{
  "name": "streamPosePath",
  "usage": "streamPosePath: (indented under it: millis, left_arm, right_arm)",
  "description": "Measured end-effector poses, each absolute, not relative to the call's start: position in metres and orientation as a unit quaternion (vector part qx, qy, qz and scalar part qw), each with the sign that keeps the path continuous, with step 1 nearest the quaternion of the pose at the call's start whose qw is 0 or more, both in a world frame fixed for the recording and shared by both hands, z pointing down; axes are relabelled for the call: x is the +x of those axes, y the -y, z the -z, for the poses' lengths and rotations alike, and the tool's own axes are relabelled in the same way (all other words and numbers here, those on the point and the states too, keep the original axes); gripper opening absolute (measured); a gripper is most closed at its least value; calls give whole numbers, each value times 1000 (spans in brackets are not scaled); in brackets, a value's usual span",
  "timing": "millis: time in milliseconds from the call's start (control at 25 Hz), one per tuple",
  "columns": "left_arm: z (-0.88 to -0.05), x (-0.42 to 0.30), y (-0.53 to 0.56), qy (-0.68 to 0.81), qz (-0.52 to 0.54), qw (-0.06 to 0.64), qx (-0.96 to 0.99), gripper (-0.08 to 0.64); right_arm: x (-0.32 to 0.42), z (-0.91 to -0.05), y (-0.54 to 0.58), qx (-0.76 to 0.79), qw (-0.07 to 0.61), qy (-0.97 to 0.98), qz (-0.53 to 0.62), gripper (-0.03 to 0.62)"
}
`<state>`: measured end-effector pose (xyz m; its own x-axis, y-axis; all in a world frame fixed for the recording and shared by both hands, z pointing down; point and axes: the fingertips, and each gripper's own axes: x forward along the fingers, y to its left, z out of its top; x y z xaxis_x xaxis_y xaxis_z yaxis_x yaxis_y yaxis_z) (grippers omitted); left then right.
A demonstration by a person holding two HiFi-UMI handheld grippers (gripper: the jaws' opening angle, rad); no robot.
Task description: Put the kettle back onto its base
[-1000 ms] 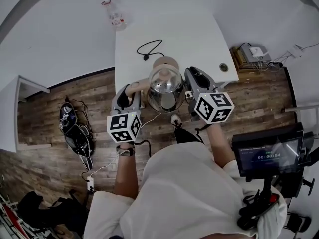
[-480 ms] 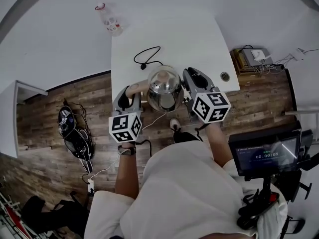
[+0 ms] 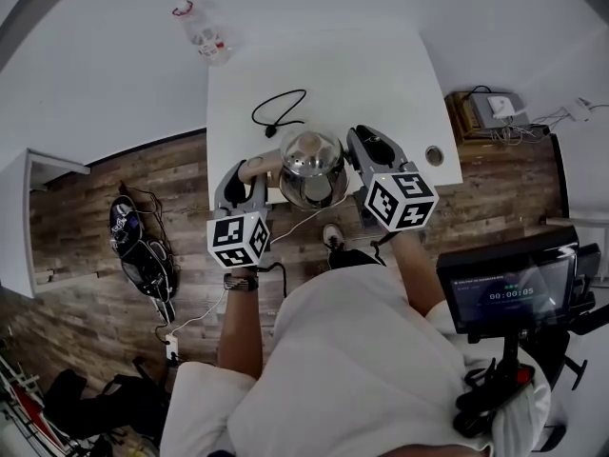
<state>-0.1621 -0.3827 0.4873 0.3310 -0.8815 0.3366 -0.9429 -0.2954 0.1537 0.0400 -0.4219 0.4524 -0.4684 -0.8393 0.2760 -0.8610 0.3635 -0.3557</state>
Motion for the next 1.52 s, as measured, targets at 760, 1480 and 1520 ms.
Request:
streamPosePath:
  millis: [760, 1480, 1520]
  left_arm:
    - [-545, -173, 397, 590, -116, 186, 777, 132]
    - [-589, -190, 409, 600, -131, 204, 762, 132]
    - [-591, -191, 409, 599, -132, 205, 762, 132]
  right_arm:
    - [23, -509, 447, 474, 75, 843, -244, 61]
    - [3, -553, 458, 440, 114, 854, -254, 66]
    - [2, -555, 457, 439, 116, 854, -254, 66]
